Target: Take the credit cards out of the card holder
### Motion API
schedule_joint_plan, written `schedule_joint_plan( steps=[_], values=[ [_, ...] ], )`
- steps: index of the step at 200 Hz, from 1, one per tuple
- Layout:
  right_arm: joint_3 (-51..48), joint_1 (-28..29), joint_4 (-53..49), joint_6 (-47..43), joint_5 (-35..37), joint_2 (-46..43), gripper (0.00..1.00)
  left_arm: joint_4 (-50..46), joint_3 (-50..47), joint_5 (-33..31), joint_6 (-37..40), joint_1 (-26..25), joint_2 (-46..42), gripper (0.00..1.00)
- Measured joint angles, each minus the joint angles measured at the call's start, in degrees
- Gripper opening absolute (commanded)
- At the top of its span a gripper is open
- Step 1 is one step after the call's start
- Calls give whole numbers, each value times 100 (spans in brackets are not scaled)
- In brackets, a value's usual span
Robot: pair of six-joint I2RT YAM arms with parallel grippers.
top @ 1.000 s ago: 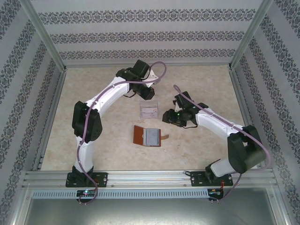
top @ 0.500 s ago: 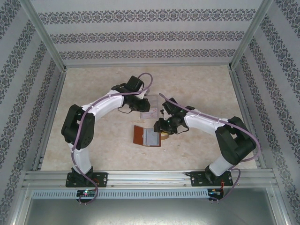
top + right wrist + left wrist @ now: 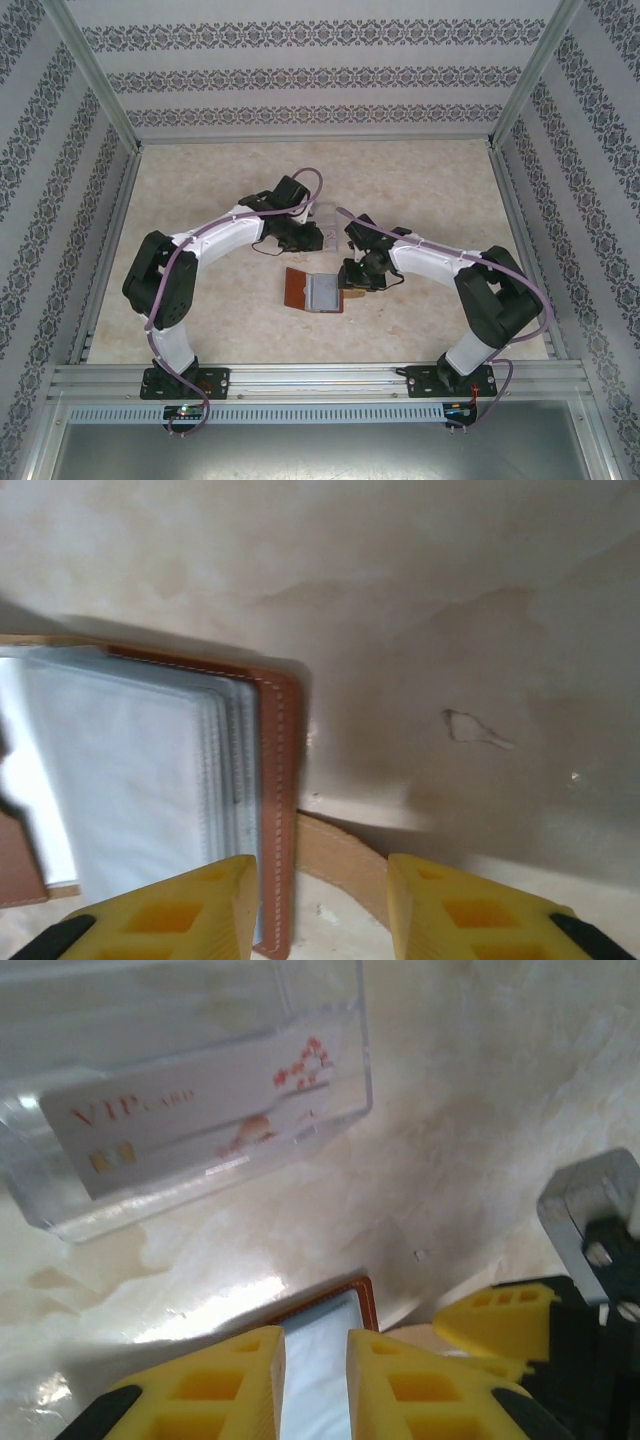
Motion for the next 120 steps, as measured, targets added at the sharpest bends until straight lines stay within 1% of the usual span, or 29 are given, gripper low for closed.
schedule_joint_plan(
  steps=[46, 83, 120],
  values=[
    [-74, 0, 7, -2, 22, 157, 36, 44, -385, 103, -291, -286, -103, 21],
    [-87, 0, 20, -2, 22, 157, 36, 114, -472, 249, -540, -616, -103, 22],
    [-92, 0, 28, -2, 22, 157, 36, 444, -693, 479, -822, -754, -81, 23]
  ],
)
